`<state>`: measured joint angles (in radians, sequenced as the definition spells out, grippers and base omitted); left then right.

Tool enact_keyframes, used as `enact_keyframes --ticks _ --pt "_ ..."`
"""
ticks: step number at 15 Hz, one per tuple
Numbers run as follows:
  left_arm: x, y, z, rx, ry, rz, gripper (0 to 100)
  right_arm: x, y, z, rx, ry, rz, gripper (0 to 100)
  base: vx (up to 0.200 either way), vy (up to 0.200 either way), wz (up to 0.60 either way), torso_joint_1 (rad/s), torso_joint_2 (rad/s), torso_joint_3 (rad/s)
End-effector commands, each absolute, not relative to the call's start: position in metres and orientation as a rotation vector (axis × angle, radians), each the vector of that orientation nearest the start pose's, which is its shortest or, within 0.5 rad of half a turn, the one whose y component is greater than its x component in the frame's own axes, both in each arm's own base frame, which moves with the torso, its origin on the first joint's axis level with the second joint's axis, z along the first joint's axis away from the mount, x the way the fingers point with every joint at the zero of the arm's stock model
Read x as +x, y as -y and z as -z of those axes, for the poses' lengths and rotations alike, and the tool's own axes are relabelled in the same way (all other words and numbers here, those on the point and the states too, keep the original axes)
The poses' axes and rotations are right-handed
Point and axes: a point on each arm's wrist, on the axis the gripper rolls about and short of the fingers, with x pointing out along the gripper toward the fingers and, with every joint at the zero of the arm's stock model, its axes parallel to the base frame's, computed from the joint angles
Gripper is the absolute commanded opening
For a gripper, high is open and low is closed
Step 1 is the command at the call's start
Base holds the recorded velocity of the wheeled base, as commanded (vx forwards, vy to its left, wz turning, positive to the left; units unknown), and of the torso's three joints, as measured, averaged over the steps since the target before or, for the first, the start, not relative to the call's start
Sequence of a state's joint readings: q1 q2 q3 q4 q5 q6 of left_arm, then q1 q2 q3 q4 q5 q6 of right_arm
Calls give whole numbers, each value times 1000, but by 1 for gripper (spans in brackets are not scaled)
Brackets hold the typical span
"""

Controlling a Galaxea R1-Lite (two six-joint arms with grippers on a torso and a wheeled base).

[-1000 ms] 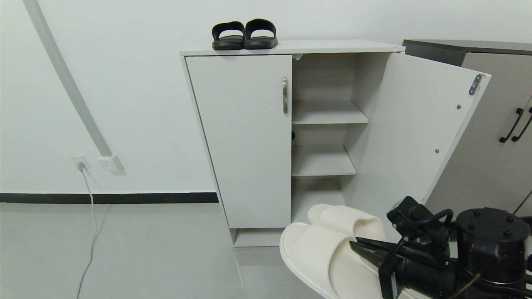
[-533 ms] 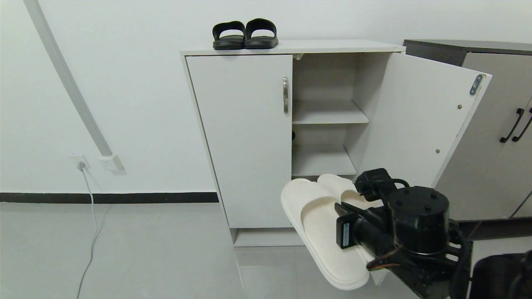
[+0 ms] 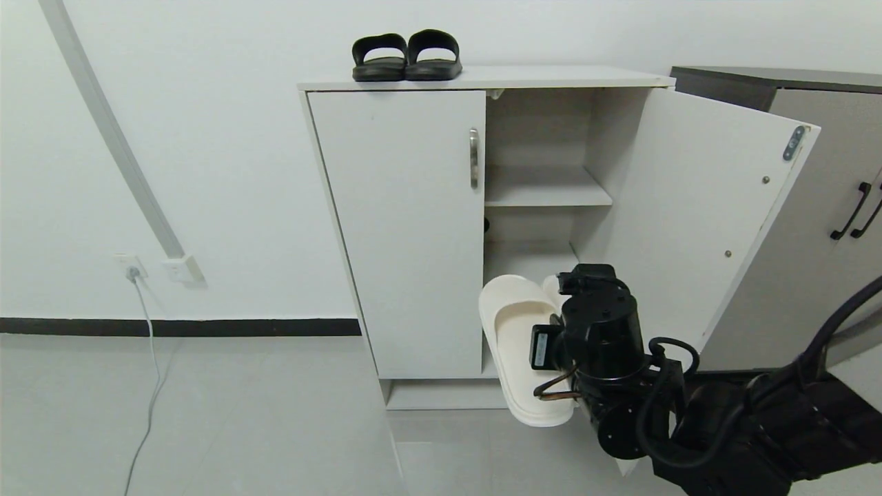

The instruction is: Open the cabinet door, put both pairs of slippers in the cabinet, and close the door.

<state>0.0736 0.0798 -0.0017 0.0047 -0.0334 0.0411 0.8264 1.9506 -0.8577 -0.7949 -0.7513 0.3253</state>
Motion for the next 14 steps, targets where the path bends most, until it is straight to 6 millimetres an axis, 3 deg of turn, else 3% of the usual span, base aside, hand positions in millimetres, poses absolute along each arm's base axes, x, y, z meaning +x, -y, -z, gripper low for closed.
enact_keyframes --ticks 1,6,14 --pt "-16 2 -77 37 -90 -40 0 250 -248 -127 107 -222 -36 0 0 -200 0 2 -2 2" --pt "-16 2 -77 26 -89 -40 0 258 -249 -124 53 -208 -38 0 0 0 0 0 0 0" --pt "-16 2 -77 26 -89 -40 0 299 -230 -99 -2 -139 -91 0 0 0 0 0 0 0"
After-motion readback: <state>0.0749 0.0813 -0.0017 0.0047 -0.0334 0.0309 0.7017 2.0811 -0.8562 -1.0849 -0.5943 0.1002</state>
